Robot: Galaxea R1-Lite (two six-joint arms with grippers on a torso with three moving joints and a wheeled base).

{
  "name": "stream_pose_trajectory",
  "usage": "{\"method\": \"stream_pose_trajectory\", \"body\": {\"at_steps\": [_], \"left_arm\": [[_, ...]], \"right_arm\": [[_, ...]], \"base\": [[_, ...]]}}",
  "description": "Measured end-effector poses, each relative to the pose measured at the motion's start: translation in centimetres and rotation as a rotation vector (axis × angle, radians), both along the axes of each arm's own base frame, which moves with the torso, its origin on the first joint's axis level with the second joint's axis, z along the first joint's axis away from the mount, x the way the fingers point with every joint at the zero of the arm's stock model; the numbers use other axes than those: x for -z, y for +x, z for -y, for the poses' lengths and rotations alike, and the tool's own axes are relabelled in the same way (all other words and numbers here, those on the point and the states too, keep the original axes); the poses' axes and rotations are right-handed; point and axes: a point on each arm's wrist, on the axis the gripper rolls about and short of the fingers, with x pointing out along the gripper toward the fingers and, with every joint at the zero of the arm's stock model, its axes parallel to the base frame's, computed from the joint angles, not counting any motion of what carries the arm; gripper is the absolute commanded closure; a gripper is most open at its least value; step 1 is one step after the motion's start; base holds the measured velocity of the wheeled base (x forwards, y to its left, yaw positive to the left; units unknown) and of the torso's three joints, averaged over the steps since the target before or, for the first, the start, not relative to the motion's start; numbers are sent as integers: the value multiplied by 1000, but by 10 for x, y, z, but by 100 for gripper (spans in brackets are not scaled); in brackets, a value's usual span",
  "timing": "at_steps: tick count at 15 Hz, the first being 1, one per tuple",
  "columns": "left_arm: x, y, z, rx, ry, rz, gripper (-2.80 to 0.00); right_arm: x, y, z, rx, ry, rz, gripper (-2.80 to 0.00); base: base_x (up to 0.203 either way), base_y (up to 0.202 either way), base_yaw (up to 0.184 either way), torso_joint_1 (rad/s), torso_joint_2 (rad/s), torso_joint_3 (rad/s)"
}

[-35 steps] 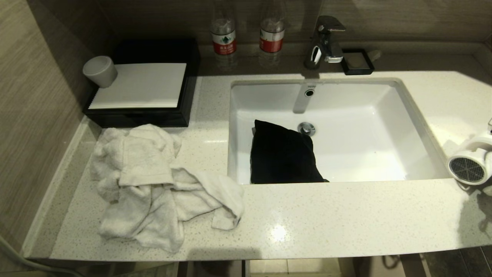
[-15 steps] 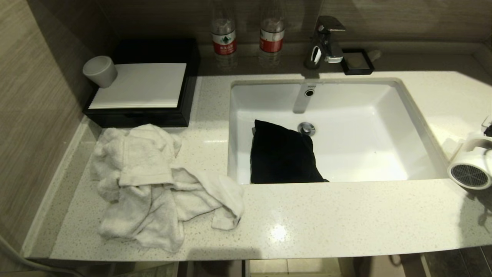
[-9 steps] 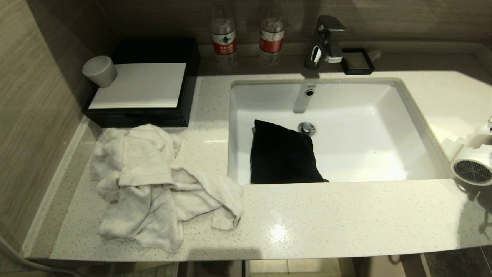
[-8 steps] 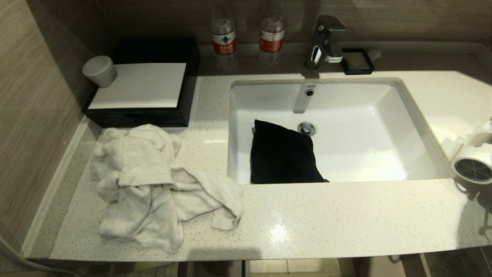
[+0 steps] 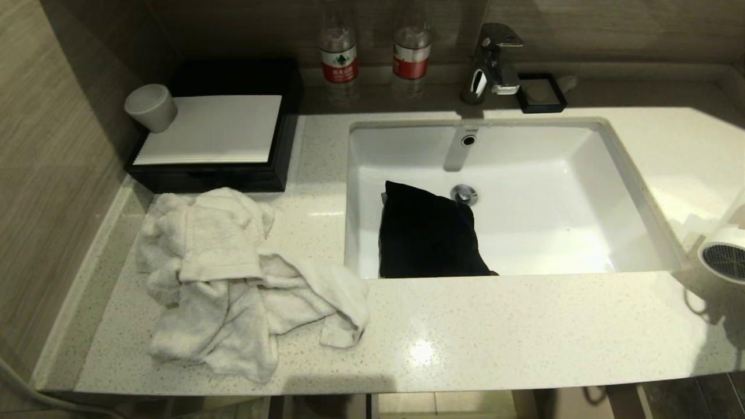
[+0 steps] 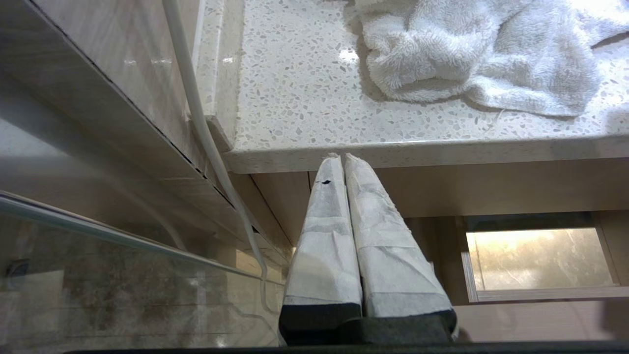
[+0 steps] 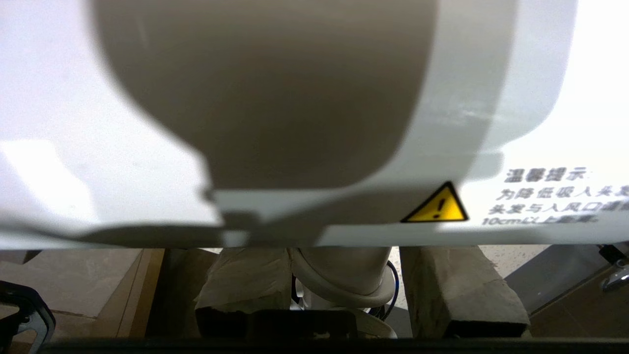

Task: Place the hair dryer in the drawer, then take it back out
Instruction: Pick up the hairdryer, then put it into the drawer

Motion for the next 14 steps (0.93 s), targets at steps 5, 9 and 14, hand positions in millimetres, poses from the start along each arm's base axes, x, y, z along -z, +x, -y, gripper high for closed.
{"method": "stream_pose_trajectory", "body": {"at_steps": [5,9,14], "left_arm": [[0,0,0,0,0,-1,0],[0,0,0,0,0,0,0],[0,0,0,0,1,0,0]], "right_arm": [[-3,-11,-7,-4,-6,20,0],[-5,-16,-11,16,54,54,0],[1,-28,-19,92,138,115,0]], "base": [[0,0,0,-357,322,-22],[0,0,0,-379,295,-85],[0,0,0,-347,222,-130]]}}
